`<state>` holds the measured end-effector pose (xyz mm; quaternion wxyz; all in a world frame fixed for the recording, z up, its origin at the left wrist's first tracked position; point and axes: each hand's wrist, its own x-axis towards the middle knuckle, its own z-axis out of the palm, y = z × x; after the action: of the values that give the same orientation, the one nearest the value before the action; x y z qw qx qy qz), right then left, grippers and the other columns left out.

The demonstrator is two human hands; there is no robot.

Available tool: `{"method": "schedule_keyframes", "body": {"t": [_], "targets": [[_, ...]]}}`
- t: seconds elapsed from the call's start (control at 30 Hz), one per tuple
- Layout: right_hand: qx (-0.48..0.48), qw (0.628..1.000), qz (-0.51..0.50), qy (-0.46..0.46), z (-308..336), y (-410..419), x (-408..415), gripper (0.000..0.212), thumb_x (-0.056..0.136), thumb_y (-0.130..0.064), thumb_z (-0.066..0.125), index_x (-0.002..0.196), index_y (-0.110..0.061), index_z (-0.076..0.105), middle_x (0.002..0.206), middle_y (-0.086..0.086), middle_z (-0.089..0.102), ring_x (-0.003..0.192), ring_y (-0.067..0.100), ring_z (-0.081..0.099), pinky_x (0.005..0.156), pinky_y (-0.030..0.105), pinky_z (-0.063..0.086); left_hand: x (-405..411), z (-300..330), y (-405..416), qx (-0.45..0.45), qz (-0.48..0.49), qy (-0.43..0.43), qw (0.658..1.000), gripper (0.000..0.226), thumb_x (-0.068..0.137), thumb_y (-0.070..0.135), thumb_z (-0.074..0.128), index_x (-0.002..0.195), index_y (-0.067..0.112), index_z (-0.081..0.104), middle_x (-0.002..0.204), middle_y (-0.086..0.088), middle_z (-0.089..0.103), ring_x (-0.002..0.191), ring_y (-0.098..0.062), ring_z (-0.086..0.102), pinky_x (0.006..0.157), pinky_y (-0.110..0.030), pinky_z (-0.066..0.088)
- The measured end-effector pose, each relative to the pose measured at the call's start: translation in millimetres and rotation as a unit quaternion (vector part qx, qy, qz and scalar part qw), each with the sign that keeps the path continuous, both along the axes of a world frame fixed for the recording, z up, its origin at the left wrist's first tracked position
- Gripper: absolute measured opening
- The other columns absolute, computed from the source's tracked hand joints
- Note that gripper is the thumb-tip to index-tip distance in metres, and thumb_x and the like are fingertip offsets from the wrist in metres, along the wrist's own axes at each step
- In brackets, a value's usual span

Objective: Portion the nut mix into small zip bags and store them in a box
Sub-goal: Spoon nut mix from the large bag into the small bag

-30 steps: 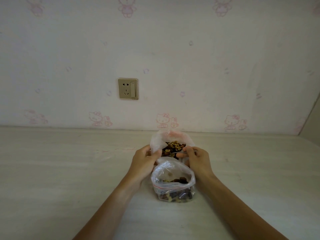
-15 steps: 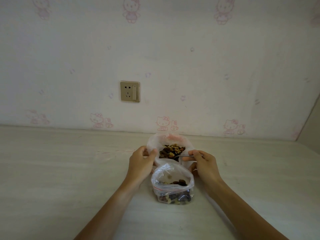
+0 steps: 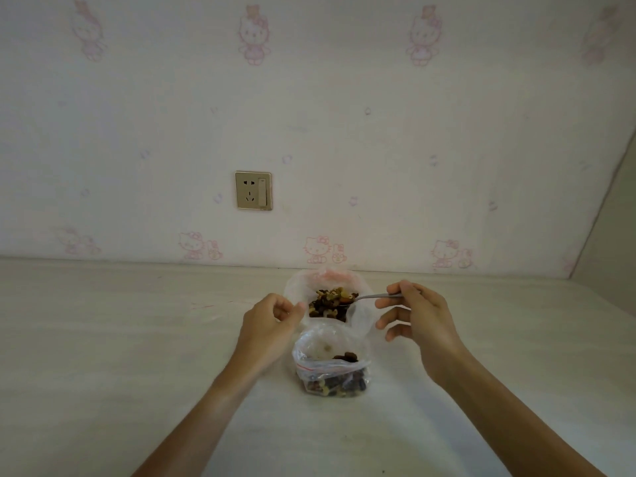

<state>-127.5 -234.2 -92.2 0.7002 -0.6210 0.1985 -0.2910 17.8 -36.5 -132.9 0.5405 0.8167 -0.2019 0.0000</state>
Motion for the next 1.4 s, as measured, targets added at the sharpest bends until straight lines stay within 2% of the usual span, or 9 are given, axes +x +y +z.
{"method": "schedule_keyframes", "body": {"t": [0.23, 0.37, 0.47, 0.6, 0.7, 0.8, 0.9, 1.0, 1.4], "targets": [[-0.047, 0.997, 0.060, 0.010, -7, 10, -38, 0.039, 0.111, -0.028, 0.041, 0.098, 0.000, 0.065, 0.079, 0.016, 0.073, 0.061, 0.032, 0.068, 0.046, 0.035, 0.052, -29, 1, 16, 0.099, -0.072, -0.023, 0.992, 0.026, 0.098, 0.045, 0.065, 0.085, 0.025, 0.074, 0.081, 0.007, 0.075, 0.071, -0.006, 0.069, 0.070, -0.026, 0.055], [-0.207, 0.973, 0.097, 0.021, -15, 15, -53, 0.033, 0.109, -0.025, 0.042, 0.097, -0.007, 0.068, 0.081, 0.009, 0.072, 0.068, 0.029, 0.070, 0.049, 0.039, 0.053, -41, 4, 17, 0.068, -0.080, -0.065, 0.992, 0.017, 0.098, 0.029, 0.070, 0.082, 0.025, 0.075, 0.078, 0.009, 0.073, 0.064, -0.004, 0.066, 0.064, -0.025, 0.055], [-0.384, 0.914, 0.128, 0.032, -15, 17, -65, 0.029, 0.107, -0.028, 0.043, 0.102, -0.021, 0.071, 0.088, -0.004, 0.070, 0.080, 0.019, 0.068, 0.059, 0.033, 0.056, -45, 6, 20, 0.031, -0.084, -0.046, 0.995, 0.017, 0.098, 0.026, 0.070, 0.083, 0.022, 0.076, 0.076, 0.006, 0.072, 0.059, -0.009, 0.067, 0.058, -0.028, 0.056], [-0.636, 0.763, 0.118, 0.023, -8, 21, -80, 0.041, 0.110, -0.045, 0.030, 0.118, -0.028, 0.066, 0.103, -0.015, 0.067, 0.087, 0.008, 0.063, 0.073, 0.027, 0.053, -47, 5, 23, -0.003, -0.091, -0.002, 0.996, 0.017, 0.099, 0.025, 0.070, 0.084, 0.020, 0.077, 0.075, 0.005, 0.071, 0.055, -0.011, 0.067, 0.054, -0.025, 0.055], [-0.674, 0.732, 0.101, 0.001, -5, 22, -80, 0.038, 0.110, -0.042, 0.032, 0.121, -0.027, 0.065, 0.107, -0.013, 0.067, 0.088, 0.007, 0.062, 0.073, 0.029, 0.053, -47, 5, 22, -0.016, -0.086, 0.015, 0.996, 0.017, 0.098, 0.023, 0.070, 0.084, 0.019, 0.078, 0.074, 0.005, 0.071, 0.055, -0.009, 0.065, 0.053, -0.024, 0.054], [-0.564, 0.818, 0.109, -0.010, -8, 20, -73, 0.037, 0.108, -0.043, 0.036, 0.113, -0.025, 0.068, 0.098, -0.020, 0.067, 0.088, 0.008, 0.065, 0.070, 0.020, 0.052, -45, 3, 21, -0.018, -0.083, 0.019, 0.996, 0.017, 0.098, 0.023, 0.070, 0.084, 0.019, 0.078, 0.072, 0.006, 0.071, 0.053, -0.009, 0.065, 0.052, -0.023, 0.052], [-0.360, 0.928, 0.093, -0.029, -7, 18, -60, 0.035, 0.103, -0.043, 0.043, 0.103, -0.021, 0.070, 0.090, -0.005, 0.072, 0.084, 0.018, 0.069, 0.059, 0.034, 0.058, -41, -5, 21, -0.003, -0.063, 0.012, 0.998, 0.019, 0.100, 0.022, 0.069, 0.083, 0.017, 0.076, 0.072, 0.004, 0.072, 0.050, -0.016, 0.068, 0.050, -0.029, 0.056], [-0.197, 0.977, 0.067, -0.041, -7, 14, -41, 0.029, 0.108, -0.028, 0.047, 0.103, -0.014, 0.072, 0.091, 0.006, 0.075, 0.084, 0.025, 0.072, 0.055, 0.037, 0.058, -37, -15, 18, 0.015, -0.043, -0.007, 0.999, 0.021, 0.100, 0.024, 0.068, 0.081, 0.017, 0.074, 0.077, -0.001, 0.073, 0.055, -0.023, 0.071, 0.051, -0.037, 0.061], [0.041, 0.994, 0.009, 0.097, -36, 6, 29, 0.022, 0.106, -0.015, 0.051, 0.106, -0.001, 0.069, 0.079, 0.015, 0.074, 0.053, 0.022, 0.066, 0.044, 0.029, 0.051, -29, -34, 14, 0.017, -0.040, -0.045, 0.998, 0.024, 0.099, 0.028, 0.066, 0.077, 0.029, 0.073, 0.076, 0.016, 0.075, 0.061, -0.005, 0.068, 0.061, -0.040, 0.061]]}}
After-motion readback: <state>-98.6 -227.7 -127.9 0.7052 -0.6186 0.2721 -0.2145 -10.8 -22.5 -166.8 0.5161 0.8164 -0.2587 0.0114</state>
